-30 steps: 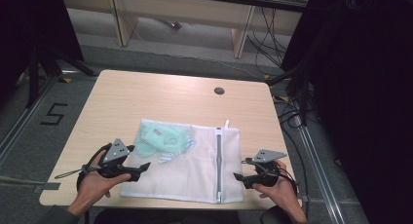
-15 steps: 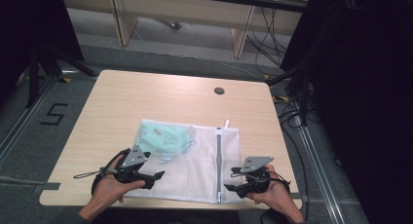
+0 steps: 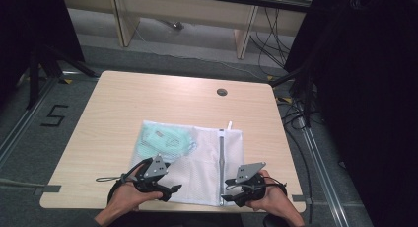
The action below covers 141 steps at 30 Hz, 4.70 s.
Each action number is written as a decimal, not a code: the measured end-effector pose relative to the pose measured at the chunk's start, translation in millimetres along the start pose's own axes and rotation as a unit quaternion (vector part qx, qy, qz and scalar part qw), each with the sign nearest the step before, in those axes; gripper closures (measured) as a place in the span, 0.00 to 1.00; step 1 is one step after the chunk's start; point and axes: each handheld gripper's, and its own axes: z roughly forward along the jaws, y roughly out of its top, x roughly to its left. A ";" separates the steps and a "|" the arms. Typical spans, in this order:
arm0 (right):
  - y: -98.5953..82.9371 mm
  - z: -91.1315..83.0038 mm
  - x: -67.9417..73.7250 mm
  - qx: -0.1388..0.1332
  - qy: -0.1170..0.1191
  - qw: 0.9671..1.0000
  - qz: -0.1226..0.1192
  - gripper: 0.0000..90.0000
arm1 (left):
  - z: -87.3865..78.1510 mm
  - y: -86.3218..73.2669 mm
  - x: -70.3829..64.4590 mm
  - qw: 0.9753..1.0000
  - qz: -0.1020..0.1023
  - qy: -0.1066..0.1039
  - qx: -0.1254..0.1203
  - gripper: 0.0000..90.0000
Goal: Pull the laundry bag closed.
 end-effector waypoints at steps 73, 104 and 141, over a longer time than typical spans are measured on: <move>8.7 11.3 10.4 0.068 0.052 0.996 -0.039 0.96 | 26.5 8.3 -27.6 0.997 0.038 -0.064 -0.002 0.29; 17.1 -1.7 3.6 0.017 0.026 0.999 0.011 0.96 | 62.8 11.9 -62.2 0.992 0.071 -0.105 -0.010 0.59; 19.8 -2.3 3.8 0.009 0.021 1.000 0.021 0.96 | 84.5 22.3 -81.2 0.988 0.130 -0.080 -0.011 0.89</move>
